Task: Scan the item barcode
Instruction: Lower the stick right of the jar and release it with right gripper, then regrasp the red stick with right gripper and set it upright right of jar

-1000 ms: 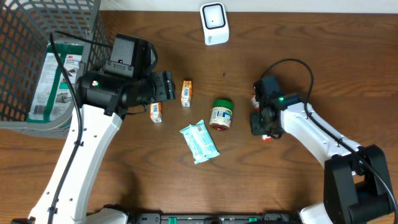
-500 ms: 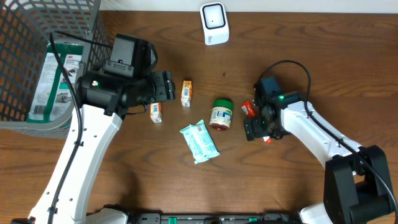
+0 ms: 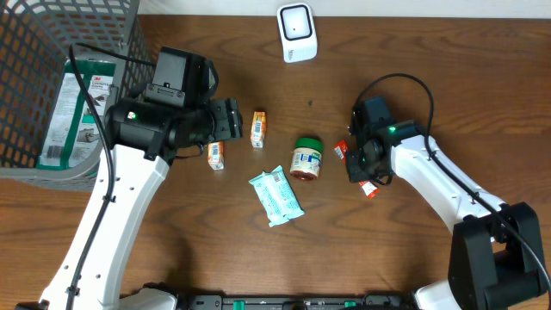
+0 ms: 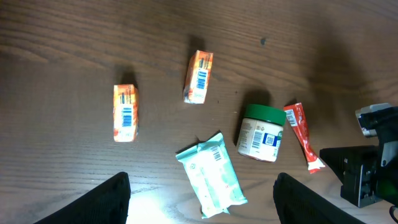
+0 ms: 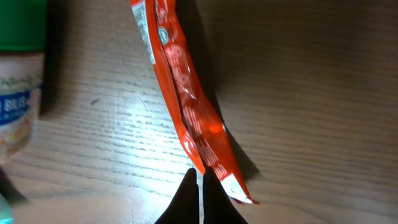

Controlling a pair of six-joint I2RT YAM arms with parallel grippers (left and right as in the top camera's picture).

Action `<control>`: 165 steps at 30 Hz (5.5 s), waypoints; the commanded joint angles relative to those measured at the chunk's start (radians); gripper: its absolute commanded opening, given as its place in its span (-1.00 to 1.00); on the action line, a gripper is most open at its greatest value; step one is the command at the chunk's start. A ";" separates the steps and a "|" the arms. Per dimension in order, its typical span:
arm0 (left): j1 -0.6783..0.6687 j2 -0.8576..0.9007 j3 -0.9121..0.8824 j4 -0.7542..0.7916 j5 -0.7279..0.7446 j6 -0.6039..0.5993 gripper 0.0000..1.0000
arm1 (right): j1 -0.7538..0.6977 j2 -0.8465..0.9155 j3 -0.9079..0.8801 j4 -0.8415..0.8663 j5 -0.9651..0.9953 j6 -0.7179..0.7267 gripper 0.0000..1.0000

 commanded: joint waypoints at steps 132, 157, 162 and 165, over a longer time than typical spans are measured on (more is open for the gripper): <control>-0.003 0.005 0.003 -0.018 -0.014 0.037 0.48 | -0.418 0.246 -0.014 0.072 -0.821 -0.459 -0.98; -0.003 0.005 0.003 -0.018 -0.014 0.041 0.48 | -0.647 0.182 -0.087 0.053 -0.966 -0.548 -0.98; -0.003 0.006 0.003 -0.018 -0.014 0.048 0.48 | -0.645 0.182 -0.156 0.185 -0.966 -0.502 -0.98; -0.003 0.011 0.003 -0.018 -0.014 0.048 0.49 | -0.645 0.182 -0.192 0.249 -0.962 -0.474 -0.98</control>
